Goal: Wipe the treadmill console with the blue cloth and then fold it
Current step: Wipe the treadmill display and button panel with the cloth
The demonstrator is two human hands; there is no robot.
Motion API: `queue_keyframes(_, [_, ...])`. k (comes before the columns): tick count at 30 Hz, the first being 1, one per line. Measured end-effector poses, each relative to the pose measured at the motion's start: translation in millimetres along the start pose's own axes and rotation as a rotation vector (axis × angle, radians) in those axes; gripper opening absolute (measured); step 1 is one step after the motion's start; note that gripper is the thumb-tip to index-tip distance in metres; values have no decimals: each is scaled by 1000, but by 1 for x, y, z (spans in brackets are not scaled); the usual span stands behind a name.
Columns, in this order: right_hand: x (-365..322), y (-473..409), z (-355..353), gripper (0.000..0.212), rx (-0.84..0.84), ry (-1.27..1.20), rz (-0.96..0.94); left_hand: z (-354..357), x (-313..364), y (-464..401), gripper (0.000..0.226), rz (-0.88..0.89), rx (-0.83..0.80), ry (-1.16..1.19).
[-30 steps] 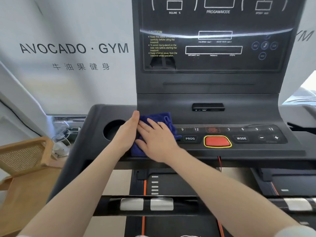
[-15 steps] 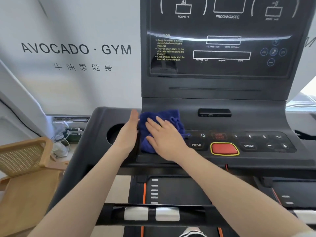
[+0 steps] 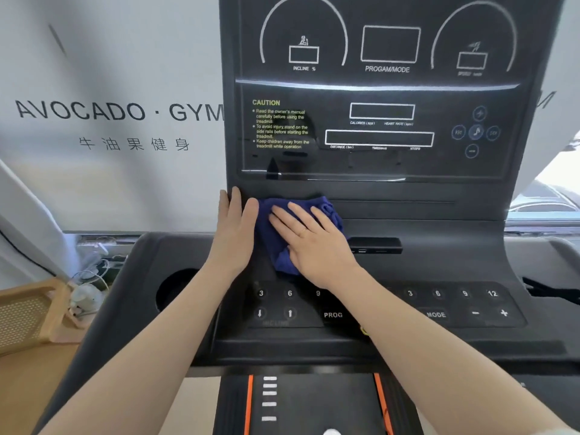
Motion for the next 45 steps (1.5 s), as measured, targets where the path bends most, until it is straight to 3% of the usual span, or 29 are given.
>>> queue_keyframes(7, [58, 38, -2, 57, 68, -22, 173, -3, 2, 4, 54, -36, 52, 72])
queue_keyframes(11, [18, 23, 0, 57, 46, 31, 14, -8, -1, 4, 54, -45, 76, 159])
queue_keyframes(14, [-19, -2, -1, 58, 38, 67, -116, -16, -7, 3, 49, -104, 115, 392])
queue_keyframes(19, [-52, -37, -5, 57, 59, 127, -109, -23, -7, 2, 53, -186, -20, 521])
queue_keyframes(23, [-65, -58, -16, 56, 136, 108, -23, -34, 11, -11, 53, -91, 88, 470])
queue_keyframes(27, [-61, -105, -59, 57, 215, 24, 41, -43, 31, -26, 71, 50, 125, 336])
queue_keyframes(31, [-21, -129, -87, 60, 292, 6, 104, -31, 43, -30, 56, 197, 95, 173])
queue_keyframes(33, [5, -126, -89, 59, 365, 18, 151, -21, 47, -32, 60, 231, 93, 101])
queue_keyframes(38, [82, -101, -86, 61, 379, 18, 257, 5, 57, -41, 72, 257, 112, -44])
queue_keyframes(45, [203, -44, -73, 66, 305, 8, 588, 15, 56, -45, 73, 251, 169, -123])
Point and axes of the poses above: each hand's wrist, its own y-axis away from the middle knuckle, its own z-axis out of the palm, x = y × z, the point moved 7 cm from there along -y, towards the middle knuckle, and after that the axes turned 8 degrees about z, right-handed, at the moved point
